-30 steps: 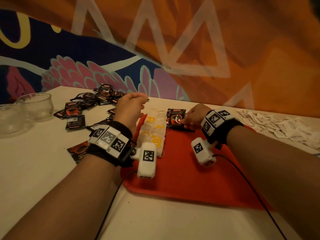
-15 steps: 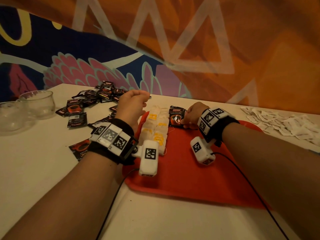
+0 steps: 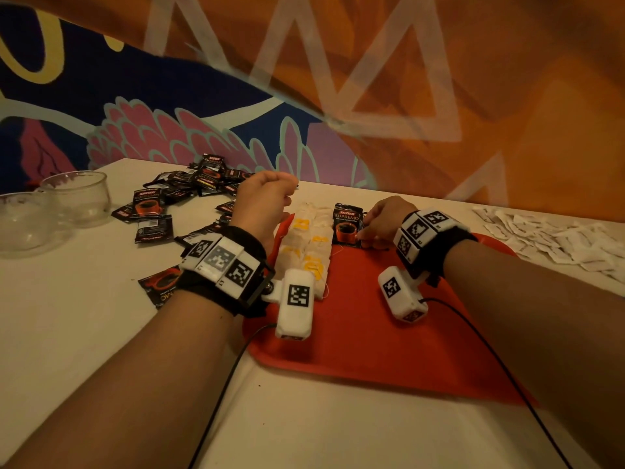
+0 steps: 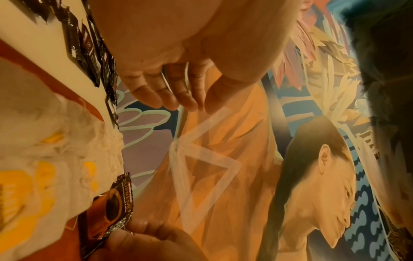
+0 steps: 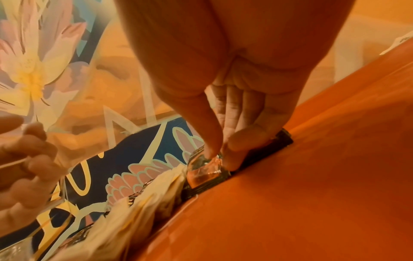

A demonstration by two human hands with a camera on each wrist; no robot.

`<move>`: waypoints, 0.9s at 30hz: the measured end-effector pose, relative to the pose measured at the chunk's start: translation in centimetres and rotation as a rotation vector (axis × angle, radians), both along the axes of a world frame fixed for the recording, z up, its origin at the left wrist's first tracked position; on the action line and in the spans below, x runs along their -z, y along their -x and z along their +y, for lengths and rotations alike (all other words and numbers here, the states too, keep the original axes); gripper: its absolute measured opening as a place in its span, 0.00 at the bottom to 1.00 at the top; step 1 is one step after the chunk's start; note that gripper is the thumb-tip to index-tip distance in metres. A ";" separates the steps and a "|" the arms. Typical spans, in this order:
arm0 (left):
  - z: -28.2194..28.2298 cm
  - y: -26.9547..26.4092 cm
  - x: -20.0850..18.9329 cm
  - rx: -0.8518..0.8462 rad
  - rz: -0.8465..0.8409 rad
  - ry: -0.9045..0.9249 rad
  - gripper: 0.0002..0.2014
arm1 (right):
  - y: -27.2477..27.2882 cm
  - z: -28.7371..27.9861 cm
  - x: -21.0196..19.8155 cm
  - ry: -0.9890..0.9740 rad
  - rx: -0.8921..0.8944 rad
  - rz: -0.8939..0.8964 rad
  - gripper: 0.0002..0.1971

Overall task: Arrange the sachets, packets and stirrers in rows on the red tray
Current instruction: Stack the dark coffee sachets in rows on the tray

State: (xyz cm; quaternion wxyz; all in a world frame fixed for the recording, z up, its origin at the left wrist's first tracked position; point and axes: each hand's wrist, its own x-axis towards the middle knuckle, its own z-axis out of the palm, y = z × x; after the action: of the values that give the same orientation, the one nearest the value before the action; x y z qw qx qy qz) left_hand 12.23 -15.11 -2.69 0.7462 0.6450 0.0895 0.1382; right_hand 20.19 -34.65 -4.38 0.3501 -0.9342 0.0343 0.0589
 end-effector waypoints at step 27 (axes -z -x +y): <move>6.2 2.1 -4.5 0.167 0.103 -0.629 0.07 | 4.0 1.9 -4.9 0.020 -0.151 -0.071 0.08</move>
State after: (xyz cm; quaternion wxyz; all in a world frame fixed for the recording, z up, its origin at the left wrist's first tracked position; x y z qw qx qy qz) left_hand 10.17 -8.92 1.77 0.5138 0.8550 0.0271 0.0648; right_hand 16.23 -32.73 0.48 0.3364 -0.9391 -0.0482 0.0515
